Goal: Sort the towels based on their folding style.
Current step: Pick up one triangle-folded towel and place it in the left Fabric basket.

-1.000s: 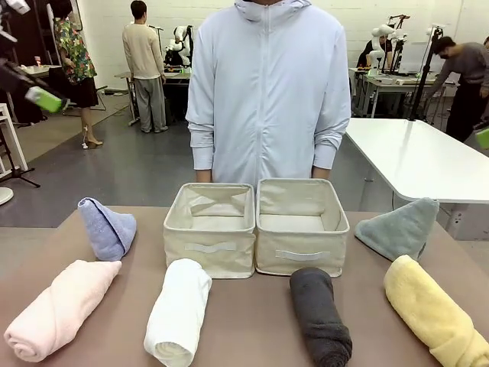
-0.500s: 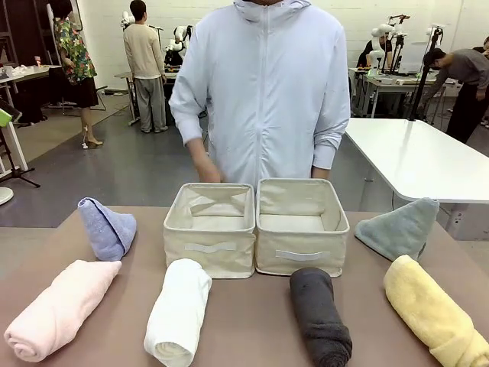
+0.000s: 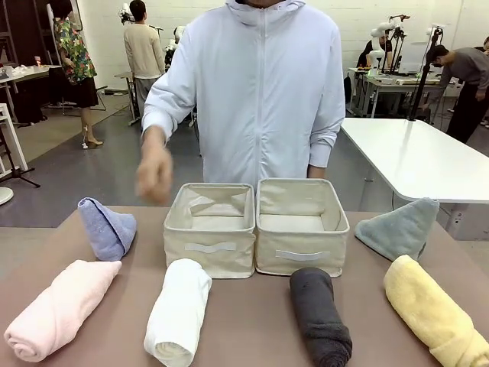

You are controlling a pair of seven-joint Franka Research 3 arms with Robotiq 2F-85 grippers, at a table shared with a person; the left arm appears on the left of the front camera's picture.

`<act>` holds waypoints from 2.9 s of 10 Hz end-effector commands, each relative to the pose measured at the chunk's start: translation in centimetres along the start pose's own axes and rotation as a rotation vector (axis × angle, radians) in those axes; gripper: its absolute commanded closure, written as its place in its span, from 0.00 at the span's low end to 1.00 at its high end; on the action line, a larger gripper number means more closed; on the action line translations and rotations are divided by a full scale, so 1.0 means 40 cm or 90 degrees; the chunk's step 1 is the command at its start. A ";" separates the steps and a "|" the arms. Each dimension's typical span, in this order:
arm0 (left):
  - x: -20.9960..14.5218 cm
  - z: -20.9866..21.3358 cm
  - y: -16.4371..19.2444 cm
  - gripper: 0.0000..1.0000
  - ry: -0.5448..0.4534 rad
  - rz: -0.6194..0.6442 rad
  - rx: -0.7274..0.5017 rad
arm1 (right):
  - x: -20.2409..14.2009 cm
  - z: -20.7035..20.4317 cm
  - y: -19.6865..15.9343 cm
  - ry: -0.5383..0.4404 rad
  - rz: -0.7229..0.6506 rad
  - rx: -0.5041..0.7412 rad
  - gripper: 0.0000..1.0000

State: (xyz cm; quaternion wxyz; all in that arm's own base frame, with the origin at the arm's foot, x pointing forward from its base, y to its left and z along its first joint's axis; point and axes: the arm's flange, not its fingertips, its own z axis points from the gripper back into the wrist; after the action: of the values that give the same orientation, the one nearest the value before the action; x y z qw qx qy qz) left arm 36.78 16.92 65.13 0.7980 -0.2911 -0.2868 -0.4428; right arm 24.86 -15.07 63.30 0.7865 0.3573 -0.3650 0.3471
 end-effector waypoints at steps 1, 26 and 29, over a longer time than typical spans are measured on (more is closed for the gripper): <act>-0.065 0.144 0.067 0.00 -0.115 -0.036 -0.095 | -0.018 0.066 -0.051 -0.034 0.022 0.049 0.00; 0.153 -0.359 0.007 0.00 0.659 0.161 0.195 | -0.022 0.073 -0.054 -0.031 0.026 0.047 0.00; 0.124 -0.568 0.036 0.00 0.607 0.222 0.285 | -0.022 0.073 -0.054 -0.031 0.026 0.047 0.00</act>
State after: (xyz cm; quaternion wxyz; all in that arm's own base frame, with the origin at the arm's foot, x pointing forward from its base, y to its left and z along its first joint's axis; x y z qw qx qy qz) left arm 44.21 -1.25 53.05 0.9335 0.0949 0.0996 -0.3312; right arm 25.05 -18.73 62.98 0.7657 0.3835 -0.3697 0.3605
